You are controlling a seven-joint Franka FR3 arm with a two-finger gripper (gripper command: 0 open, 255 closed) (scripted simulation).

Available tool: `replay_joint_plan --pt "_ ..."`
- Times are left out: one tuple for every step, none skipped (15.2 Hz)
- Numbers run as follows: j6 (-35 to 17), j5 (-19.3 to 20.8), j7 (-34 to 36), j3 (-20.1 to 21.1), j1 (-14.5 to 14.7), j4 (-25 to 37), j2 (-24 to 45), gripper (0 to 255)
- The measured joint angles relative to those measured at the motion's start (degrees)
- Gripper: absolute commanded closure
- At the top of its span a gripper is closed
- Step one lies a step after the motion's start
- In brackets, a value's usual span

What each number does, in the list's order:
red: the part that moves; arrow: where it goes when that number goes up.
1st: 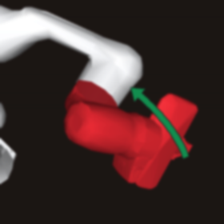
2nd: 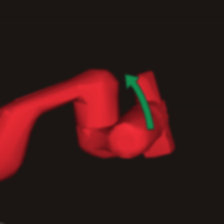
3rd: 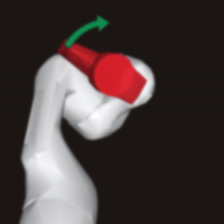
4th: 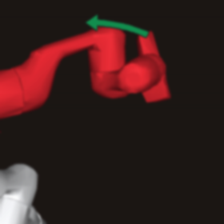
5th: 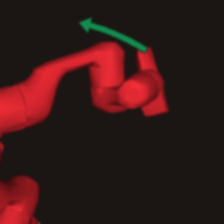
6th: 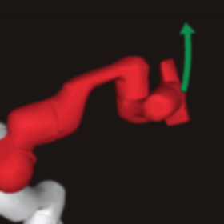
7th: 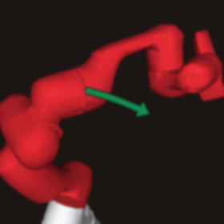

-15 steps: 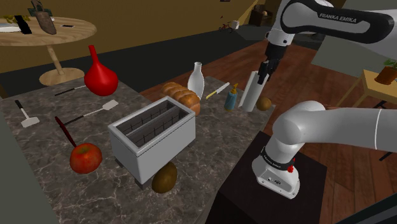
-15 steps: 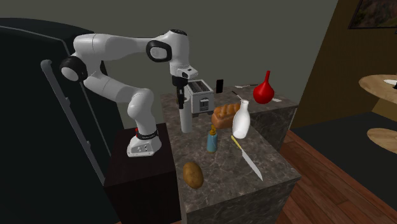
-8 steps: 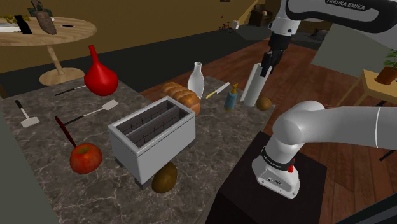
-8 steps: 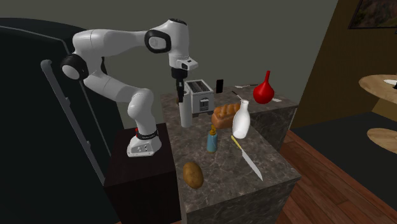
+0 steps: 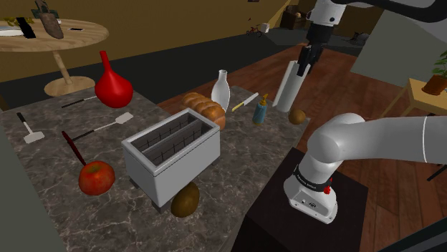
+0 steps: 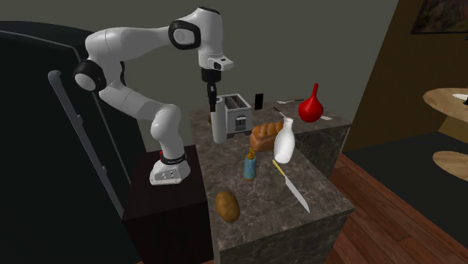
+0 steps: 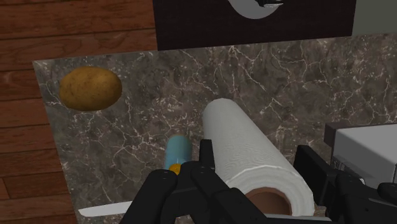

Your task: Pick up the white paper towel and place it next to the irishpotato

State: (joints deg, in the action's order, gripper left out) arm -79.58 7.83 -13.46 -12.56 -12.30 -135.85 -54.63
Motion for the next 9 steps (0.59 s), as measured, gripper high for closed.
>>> replay_joint_plan --pt "0.7 -0.1 0.0 0.1 0.0 0.8 0.0 255" --pt "1.4 -0.1 -0.1 0.1 0.1 1.9 0.5 255" --pt "2.0 -0.3 -0.1 0.2 0.2 3.0 1.0 255" --pt "2.6 -0.4 0.0 0.3 0.3 4.0 1.5 255" --pt "3.1 -0.5 -0.1 0.4 0.3 4.9 1.9 255" --pt "3.7 -0.5 -0.2 0.3 0.4 5.9 2.2 255" --pt "4.5 -0.6 -0.2 0.5 0.4 7.0 2.5 255" --pt "5.1 -0.7 -0.1 0.6 0.5 7.8 2.7 255" --pt "5.6 -0.9 -0.1 0.7 0.5 8.6 3.0 255"
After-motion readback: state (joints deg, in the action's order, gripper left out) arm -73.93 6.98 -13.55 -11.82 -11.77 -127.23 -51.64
